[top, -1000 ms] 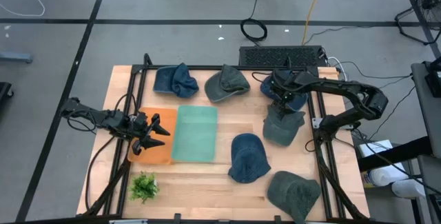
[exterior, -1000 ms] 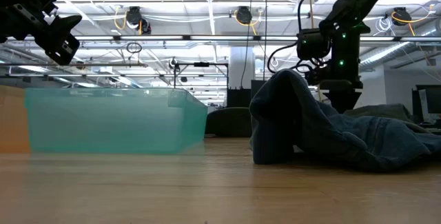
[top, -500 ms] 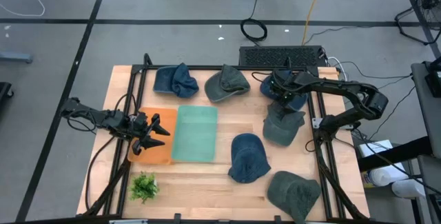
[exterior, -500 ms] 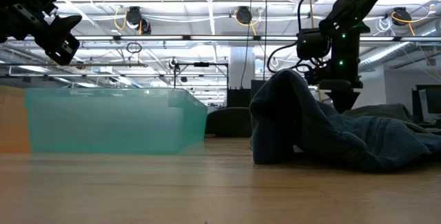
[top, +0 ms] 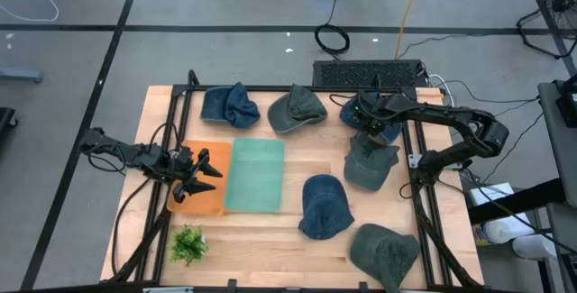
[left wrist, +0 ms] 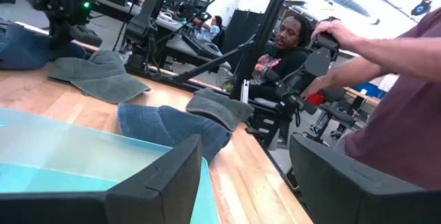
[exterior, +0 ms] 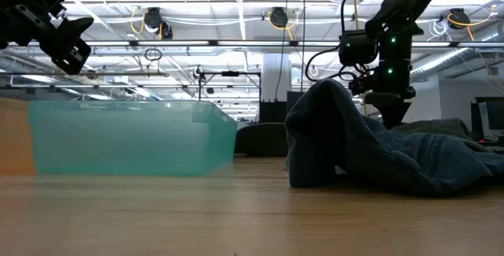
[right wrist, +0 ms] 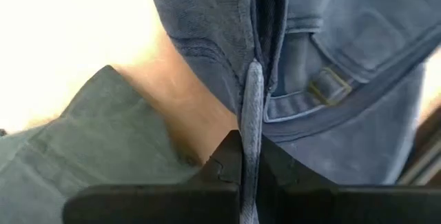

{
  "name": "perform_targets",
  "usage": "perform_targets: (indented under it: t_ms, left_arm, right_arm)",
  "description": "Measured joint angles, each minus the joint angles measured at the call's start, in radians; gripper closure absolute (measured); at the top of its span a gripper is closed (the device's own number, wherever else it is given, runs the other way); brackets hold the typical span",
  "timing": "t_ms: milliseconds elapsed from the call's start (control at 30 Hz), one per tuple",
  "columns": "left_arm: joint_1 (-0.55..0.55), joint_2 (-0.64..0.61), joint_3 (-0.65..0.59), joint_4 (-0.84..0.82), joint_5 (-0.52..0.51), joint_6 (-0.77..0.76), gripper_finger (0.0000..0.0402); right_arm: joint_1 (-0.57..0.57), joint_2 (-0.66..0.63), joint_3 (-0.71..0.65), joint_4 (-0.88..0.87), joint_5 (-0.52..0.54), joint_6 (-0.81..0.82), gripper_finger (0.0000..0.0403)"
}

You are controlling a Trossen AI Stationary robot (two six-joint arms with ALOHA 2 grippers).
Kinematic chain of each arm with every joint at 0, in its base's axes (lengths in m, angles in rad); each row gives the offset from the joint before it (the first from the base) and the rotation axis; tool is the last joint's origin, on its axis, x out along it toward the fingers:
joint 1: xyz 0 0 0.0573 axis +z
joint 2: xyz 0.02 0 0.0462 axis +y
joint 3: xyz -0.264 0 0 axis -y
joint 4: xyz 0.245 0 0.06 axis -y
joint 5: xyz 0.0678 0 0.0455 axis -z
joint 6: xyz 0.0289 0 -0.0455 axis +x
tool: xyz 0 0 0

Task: Pick & Place hat
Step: Put the top right blue cap into the orange bin

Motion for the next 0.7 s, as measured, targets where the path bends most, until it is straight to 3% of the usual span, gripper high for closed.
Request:
perform_targets:
  t_ms: [400, 700]
  left_arm:
    - [0.000, 0.000, 0.000, 0.000, 0.000, 0.000, 0.0172]
    - [0.000, 0.000, 0.000, 0.000, 0.000, 0.000, 0.0172]
  right_arm:
    - [0.096, -0.239, 0.081, -0.117, 0.043, 0.141, 0.0402]
    - [0.188, -0.372, 0.169, -0.190, 0.051, 0.146, 0.0402]
